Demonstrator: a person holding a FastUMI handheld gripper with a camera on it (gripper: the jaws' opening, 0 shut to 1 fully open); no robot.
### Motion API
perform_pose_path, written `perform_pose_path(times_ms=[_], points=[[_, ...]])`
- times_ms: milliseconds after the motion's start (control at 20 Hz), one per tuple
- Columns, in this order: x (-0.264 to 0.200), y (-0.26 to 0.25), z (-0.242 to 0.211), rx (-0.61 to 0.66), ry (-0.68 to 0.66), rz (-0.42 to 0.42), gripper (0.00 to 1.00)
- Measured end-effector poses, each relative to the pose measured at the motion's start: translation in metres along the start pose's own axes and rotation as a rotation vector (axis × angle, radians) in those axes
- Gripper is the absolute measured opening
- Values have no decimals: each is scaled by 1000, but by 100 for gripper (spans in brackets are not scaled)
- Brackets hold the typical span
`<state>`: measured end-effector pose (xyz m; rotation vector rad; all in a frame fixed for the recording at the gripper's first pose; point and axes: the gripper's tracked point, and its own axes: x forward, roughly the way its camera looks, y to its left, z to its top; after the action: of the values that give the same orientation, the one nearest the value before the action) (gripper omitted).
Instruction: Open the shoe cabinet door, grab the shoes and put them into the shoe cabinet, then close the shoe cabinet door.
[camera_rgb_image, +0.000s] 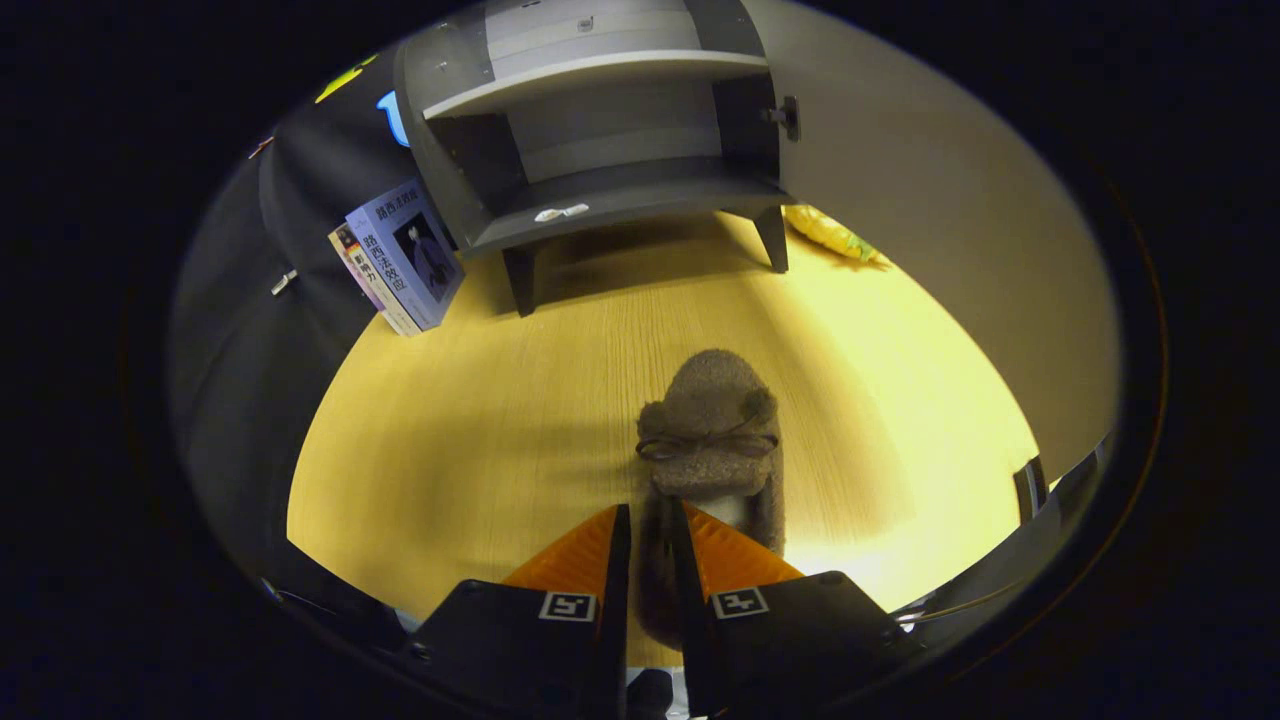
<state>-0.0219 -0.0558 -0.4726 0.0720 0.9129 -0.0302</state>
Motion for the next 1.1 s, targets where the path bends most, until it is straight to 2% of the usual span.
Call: perform_pose_path(times_ms=[300, 450, 700, 1100], points=[[27, -8, -2, -14, 16, -19, 27], [43, -11, 3, -9, 3, -28, 31], [61, -16, 16, -15, -41, -43, 32], [78, -21, 34, -38, -163, -39, 26]])
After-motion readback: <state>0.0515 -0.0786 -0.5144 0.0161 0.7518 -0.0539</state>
